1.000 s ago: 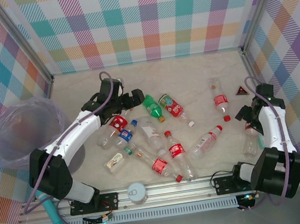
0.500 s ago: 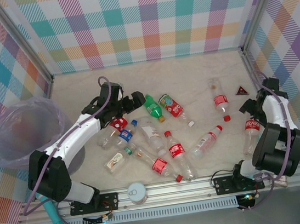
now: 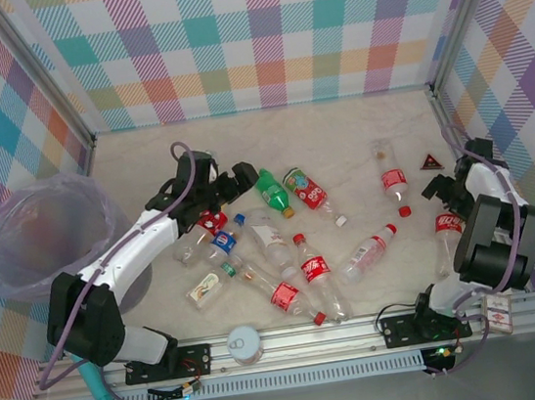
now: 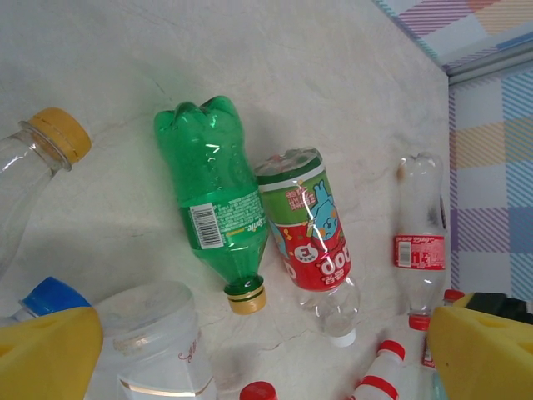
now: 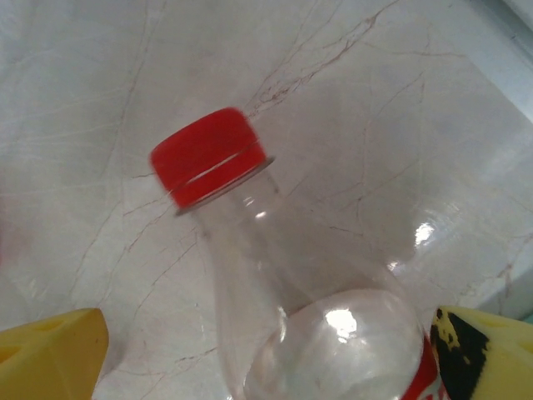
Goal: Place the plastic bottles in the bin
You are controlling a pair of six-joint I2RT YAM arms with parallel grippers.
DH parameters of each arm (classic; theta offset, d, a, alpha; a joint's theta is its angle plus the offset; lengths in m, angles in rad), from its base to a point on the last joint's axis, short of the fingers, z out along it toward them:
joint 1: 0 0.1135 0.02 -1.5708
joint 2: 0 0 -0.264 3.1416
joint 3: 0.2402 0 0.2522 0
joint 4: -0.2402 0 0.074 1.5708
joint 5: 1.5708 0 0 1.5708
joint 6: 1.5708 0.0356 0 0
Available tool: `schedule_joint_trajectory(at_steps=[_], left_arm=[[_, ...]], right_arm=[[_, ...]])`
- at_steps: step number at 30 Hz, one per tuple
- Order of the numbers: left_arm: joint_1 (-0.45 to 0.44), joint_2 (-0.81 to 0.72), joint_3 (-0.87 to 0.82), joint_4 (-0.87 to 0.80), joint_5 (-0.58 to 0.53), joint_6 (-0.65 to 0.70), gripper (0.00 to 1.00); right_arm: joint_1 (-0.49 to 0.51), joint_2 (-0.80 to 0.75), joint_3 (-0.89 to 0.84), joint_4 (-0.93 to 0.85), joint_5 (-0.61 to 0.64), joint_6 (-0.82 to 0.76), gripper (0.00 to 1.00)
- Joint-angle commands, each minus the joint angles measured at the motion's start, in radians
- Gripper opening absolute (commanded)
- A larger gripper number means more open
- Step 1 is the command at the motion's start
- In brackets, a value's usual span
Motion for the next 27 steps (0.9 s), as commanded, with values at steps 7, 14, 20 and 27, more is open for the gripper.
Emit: schedule_joint_trajectory(at_steps=[7, 14, 20, 27], left_arm=[[-0.008, -0.047, -0.035, 0.054, -0.014, -0.031, 1.0], [-0.012, -0.019, -0.016, 0.058, -0.014, -0.031, 1.0], [-0.025, -0.004, -0.002, 0.059, -0.029, -0.018, 1.0], [-0.031, -0.008, -0.004, 0.087, -0.068, -0.017, 1.0]], right_arm=[[-0.007, 0.067, 0.012, 0.022, -0.065, 0.005, 1.0], [-0.007, 0.042, 0.022, 0.012, -0.07, -0.001, 0.91], [-0.008, -0.037, 0.039, -0.025, -0.105, -0.01, 0.79], [-0.007, -0.173, 0.065, -0.093, -0.136, -0.001, 0.74]])
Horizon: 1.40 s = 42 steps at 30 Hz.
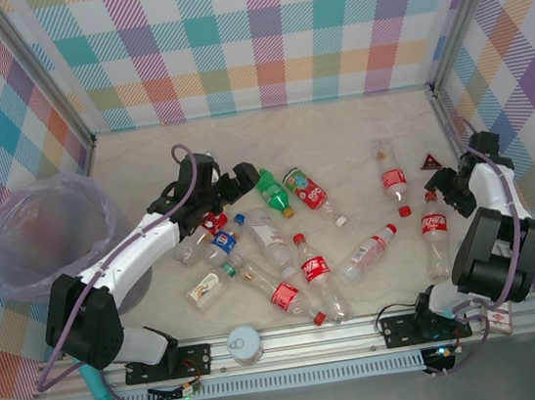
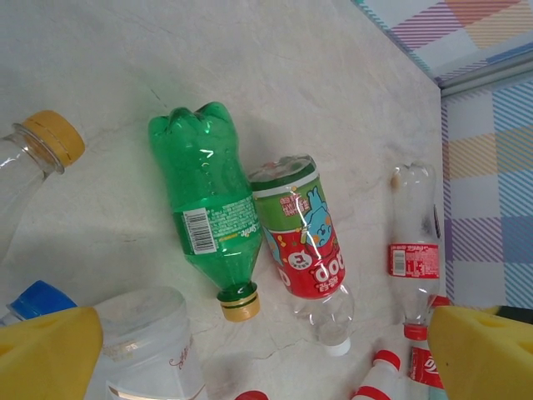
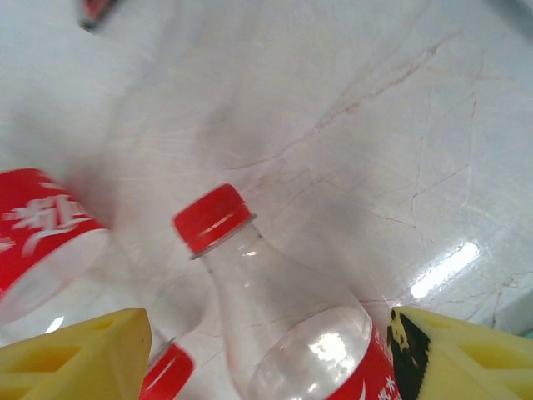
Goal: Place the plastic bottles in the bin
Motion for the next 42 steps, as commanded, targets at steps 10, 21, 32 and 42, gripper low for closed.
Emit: schedule_joint_trajectory(at_steps=[10, 21, 32, 42], left_arm=[[-0.022, 0.061, 0.051, 0.078, 0.002, -0.013, 1.0], [-0.032, 0.064, 0.051, 0.085, -0.002, 0.008, 1.0], [-0.053, 0.032, 0.019, 0.09, -0.013, 0.021, 1.0], [-0.054, 0.004, 0.01, 0.053, -0.028, 0.057, 1.0]], right_arm=[[-0.007, -0.275, -0.004, -0.11, -0.202, 0.002, 0.66], [-0.007, -0.324, 0.003, -0.166, -0.17, -0.025, 0.64], [0.032, -0.165, -0.086, -0.11, -0.117, -0.022, 0.93], [0.09, 0.004, -0.133, 0.031, -0.098, 0.037, 0.98]])
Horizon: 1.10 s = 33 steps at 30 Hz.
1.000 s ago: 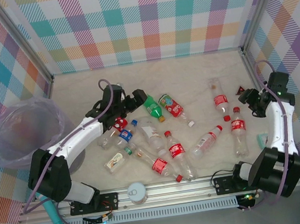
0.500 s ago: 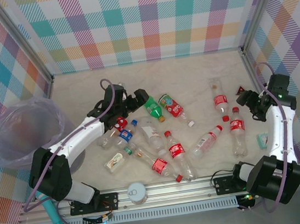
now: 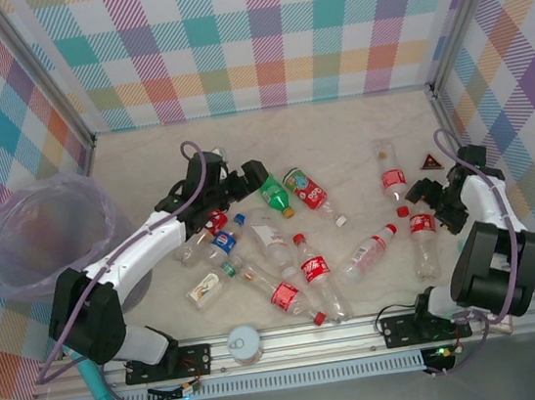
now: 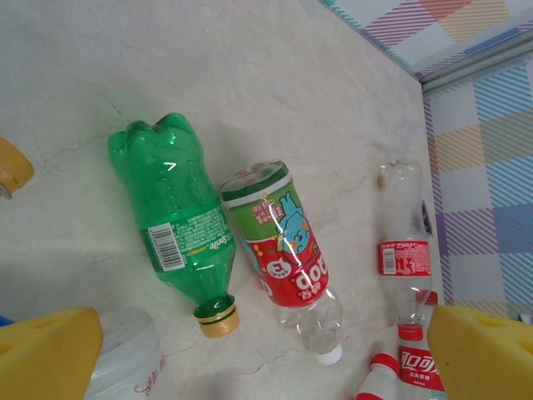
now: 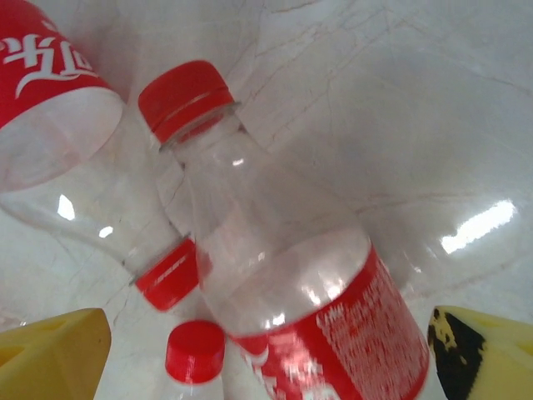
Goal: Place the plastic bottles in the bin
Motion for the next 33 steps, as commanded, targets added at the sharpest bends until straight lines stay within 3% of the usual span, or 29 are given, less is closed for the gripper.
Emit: schedule_joint_trajectory(at_steps=[1, 10, 15, 26, 30, 33], left_arm=[[-0.008, -0.024, -0.01, -0.005, -0.001, 0.026, 1.0], [-0.011, -0.026, -0.022, 0.003, -0.002, 0.019, 1.0], [-0.013, -0.025, -0.016, -0.008, -0.008, 0.02, 1.0], [-0.023, -0.008, 0.022, -0.023, -0.005, 0.041, 1.0], [-0.031, 0.009, 0.042, -0.023, 0.012, 0.054, 1.0], [-0.037, 0.015, 0.046, -0.021, 0.015, 0.055, 1.0]], right_arm=[[0.018, 0.045, -0.014, 0.063, 0.01, 0.028, 0.98], [0.018, 0.14, -0.043, 0.133, 0.006, 0.037, 0.93], [0.019, 0.118, -0.063, 0.152, -0.015, 0.038, 0.82], [0.019, -0.142, 0.001, -0.007, -0.044, 0.031, 0.71], [0.021, -0.191, 0.019, -0.057, -0.069, 0.024, 0.74], [0.027, -0.185, -0.012, -0.063, -0.056, 0.014, 0.83]])
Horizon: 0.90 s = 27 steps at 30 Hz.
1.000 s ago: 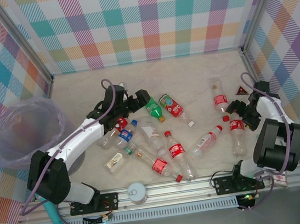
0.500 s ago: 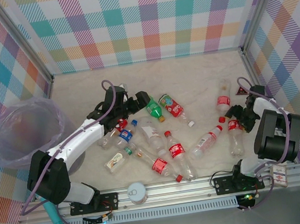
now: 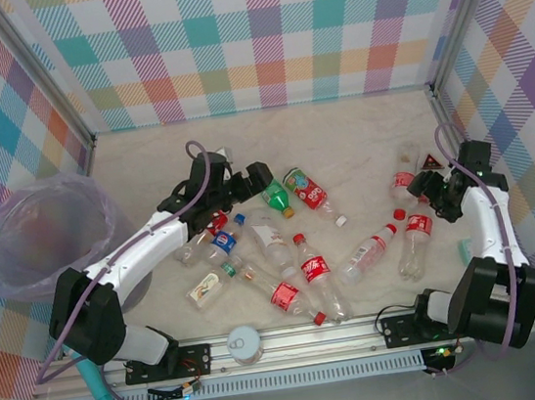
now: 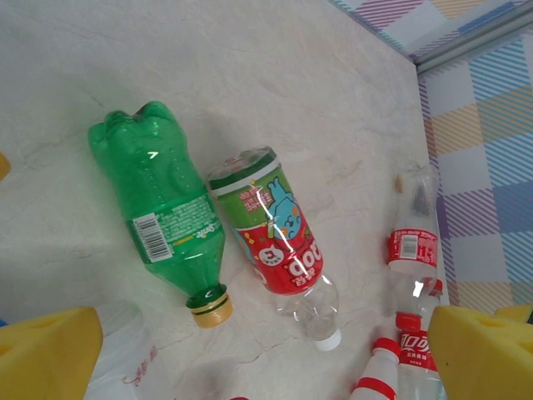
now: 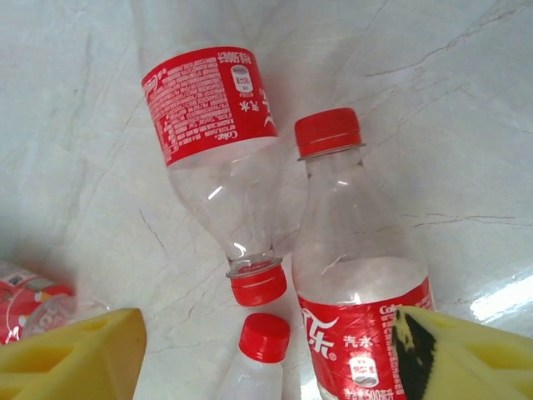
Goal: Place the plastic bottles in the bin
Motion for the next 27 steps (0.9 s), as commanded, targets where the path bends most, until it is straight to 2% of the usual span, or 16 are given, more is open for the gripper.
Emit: schedule_joint_trajectory(at_steps=[1, 9, 16, 22, 24, 27], left_arm=[[-0.012, 0.012, 0.031, -0.009, 0.01, 0.023, 1.0], [-0.015, -0.002, 0.018, -0.018, 0.009, 0.027, 1.0], [-0.017, -0.002, 0.017, -0.014, 0.014, 0.023, 1.0], [-0.018, -0.006, 0.014, -0.011, 0.009, 0.02, 1.0], [-0.02, 0.001, 0.02, -0.01, 0.014, 0.02, 1.0], [-0.024, 0.015, 0.04, -0.01, 0.024, 0.024, 1.0]], right_arm=[[0.007, 0.03, -0.021, -0.066, -0.003, -0.011, 0.86], [0.02, 0.161, -0.07, 0.003, 0.045, 0.017, 0.89], [0.02, 0.254, -0.118, 0.106, 0.037, 0.035, 0.83], [0.019, 0.23, -0.127, 0.119, 0.039, 0.035, 0.71], [0.02, 0.183, -0.121, 0.097, 0.039, 0.033, 0.67], [0.02, 0.091, -0.086, 0.03, 0.033, 0.03, 0.66]])
